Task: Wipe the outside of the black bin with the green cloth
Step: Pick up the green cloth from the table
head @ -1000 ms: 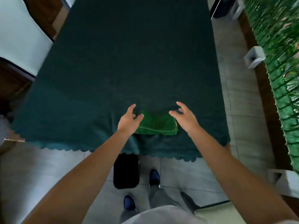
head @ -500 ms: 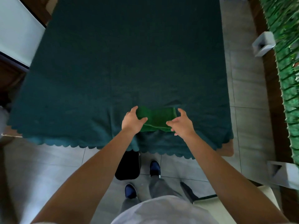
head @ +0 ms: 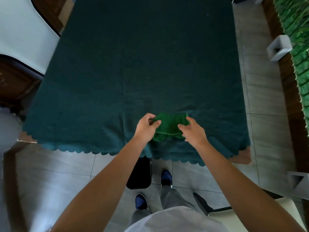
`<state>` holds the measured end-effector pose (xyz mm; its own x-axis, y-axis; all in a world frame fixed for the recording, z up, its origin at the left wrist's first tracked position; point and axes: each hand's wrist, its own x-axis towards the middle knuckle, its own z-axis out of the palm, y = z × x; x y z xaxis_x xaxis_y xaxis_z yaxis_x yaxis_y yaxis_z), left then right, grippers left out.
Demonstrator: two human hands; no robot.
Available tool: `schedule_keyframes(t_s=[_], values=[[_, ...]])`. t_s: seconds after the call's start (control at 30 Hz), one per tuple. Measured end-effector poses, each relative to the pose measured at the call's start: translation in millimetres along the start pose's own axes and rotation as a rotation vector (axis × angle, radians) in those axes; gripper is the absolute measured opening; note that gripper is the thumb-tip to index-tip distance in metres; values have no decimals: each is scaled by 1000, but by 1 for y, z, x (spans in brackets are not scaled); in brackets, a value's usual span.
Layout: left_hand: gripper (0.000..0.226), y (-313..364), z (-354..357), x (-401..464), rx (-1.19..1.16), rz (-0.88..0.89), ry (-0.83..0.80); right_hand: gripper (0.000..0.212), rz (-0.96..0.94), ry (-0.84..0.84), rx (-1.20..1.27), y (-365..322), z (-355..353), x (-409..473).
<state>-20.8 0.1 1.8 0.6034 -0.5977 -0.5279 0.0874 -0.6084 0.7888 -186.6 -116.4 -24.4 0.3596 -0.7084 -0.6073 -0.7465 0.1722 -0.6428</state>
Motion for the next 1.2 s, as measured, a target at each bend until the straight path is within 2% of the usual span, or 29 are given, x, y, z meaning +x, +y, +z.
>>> schedule_keyframes(t_s=[0.07, 0.2, 0.3, 0.33, 0.43, 0.53, 0.6, 0.63, 0.7, 0.83, 0.97, 1.03, 1.2], values=[[9, 8, 1, -12, -101, 54, -31, 66, 35, -22, 68, -5, -1, -8], [14, 22, -8, -40, -243, 137, -112, 54, 111, -170, 373, -20, 6, -31], [3, 26, -25, -60, -359, 175, -190, 53, 106, -154, 478, -33, 12, -46], [6, 27, -34, -67, -412, 182, -218, 53, 130, -154, 539, -36, 14, -50], [4, 31, -61, -91, -542, 190, -281, 50, 197, -242, 755, -44, 18, -68], [11, 27, -88, -112, -639, 200, -283, 32, 115, -368, 889, -49, 24, -96], [17, 19, -105, -123, -741, 177, -261, 16, 40, -379, 951, -49, 29, -113], [20, 13, -114, -130, -802, 149, -251, 23, 3, -377, 974, -49, 31, -122], [28, -2, -131, -142, -926, 77, -239, 40, -74, -396, 991, -52, 36, -144], [50, -30, -149, -175, -955, -24, -197, 45, -232, -375, 903, -55, 50, -195], [40, -61, -159, -212, -906, 6, -152, 46, -331, -302, 841, -47, 74, -237], [38, -73, -165, -230, -908, 43, -130, 44, -308, -249, 814, -36, 86, -251], [43, -93, -167, -278, -804, 141, -94, 29, -35, -272, 771, 1, 130, -281]])
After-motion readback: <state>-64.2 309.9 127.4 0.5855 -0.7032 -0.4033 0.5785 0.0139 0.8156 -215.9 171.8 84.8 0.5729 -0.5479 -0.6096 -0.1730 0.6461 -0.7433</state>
